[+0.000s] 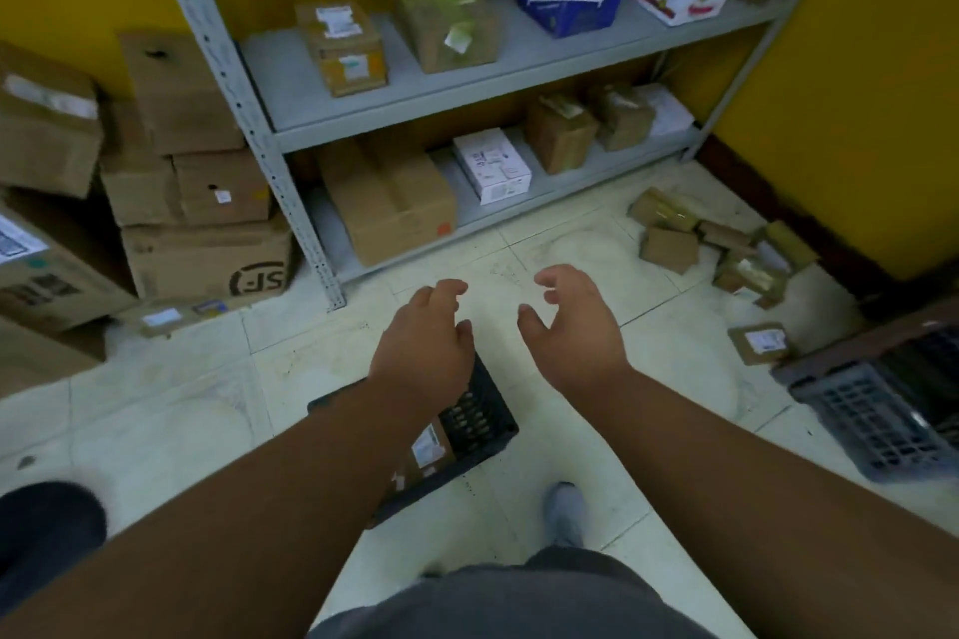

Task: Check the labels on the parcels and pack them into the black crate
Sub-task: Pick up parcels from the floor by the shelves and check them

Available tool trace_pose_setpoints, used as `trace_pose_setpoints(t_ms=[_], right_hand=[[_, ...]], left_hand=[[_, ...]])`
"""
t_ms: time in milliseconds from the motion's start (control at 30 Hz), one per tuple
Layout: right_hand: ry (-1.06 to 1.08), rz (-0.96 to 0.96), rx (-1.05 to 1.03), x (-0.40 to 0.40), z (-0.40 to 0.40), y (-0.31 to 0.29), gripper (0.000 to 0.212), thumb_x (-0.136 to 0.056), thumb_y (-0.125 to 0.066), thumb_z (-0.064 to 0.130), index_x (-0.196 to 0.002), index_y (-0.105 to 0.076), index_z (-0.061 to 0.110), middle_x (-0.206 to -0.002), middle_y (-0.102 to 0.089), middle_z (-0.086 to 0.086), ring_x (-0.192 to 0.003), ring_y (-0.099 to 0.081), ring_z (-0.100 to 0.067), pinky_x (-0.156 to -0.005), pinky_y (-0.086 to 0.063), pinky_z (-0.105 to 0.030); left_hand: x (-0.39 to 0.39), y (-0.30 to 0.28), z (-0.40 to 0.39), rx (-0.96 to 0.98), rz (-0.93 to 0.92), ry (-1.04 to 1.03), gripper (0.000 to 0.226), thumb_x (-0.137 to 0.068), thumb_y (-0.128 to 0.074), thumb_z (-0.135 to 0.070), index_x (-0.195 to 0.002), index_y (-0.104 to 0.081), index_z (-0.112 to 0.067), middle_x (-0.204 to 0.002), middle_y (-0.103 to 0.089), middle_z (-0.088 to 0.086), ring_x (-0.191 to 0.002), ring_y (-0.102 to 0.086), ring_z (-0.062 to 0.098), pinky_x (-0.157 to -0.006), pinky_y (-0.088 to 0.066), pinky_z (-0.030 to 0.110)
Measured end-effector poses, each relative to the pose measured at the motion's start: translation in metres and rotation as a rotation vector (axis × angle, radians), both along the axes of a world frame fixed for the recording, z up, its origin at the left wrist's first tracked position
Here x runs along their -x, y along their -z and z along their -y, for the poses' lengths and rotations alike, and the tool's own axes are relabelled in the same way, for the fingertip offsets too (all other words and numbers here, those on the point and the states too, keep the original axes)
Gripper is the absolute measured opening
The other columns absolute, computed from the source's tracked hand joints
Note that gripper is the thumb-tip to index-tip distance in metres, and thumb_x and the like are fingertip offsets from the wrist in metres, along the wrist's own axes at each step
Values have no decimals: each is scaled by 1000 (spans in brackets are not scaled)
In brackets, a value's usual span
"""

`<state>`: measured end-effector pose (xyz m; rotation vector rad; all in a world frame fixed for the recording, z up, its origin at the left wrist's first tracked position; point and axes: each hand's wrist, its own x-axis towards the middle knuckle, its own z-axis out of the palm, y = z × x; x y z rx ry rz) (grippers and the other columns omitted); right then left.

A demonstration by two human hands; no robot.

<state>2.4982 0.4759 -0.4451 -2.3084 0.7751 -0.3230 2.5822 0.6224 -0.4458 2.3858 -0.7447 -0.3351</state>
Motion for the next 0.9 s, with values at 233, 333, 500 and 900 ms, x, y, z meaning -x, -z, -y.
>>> trace_pose_setpoints(t_ms=[233,333,500,900], right_hand=[[226,17,34,63,74,-15,43,-90,-66,34,-127,-51,21,-127,-53,3,-115,-56,-15,-91,-52,-36],[244,33,62,81,121,-31,47,-89,-66,37,-131,-49,23,-131,-51,4,-118,-54,-14,-92,-52,-35],[307,-18,110,131,224,-58,54,-89,-66,42,-134,-46,23,-132,-50,2,-120,-52,-17,-93,-49,-34],[334,-122,-14,152,391,-19,59,-87,-69,43,-137,-44,26,-137,-47,4,-123,-47,-15,-98,-43,-29]], left_hand=[[32,-18,79,25,36,181,47,-97,-54,-31,-142,-40,-29,-132,-55,-5,-114,-57,15,-97,-51,37],[43,-30,139,60,71,217,47,-97,-55,-32,-142,-41,-31,-133,-55,-6,-116,-57,14,-97,-52,36],[87,-35,257,113,84,299,46,-96,-58,-31,-140,-44,-29,-131,-58,-4,-112,-59,14,-96,-53,38],[93,1,419,-47,63,376,52,-95,-57,-33,-143,-39,-28,-133,-55,-4,-116,-56,15,-100,-49,35]])
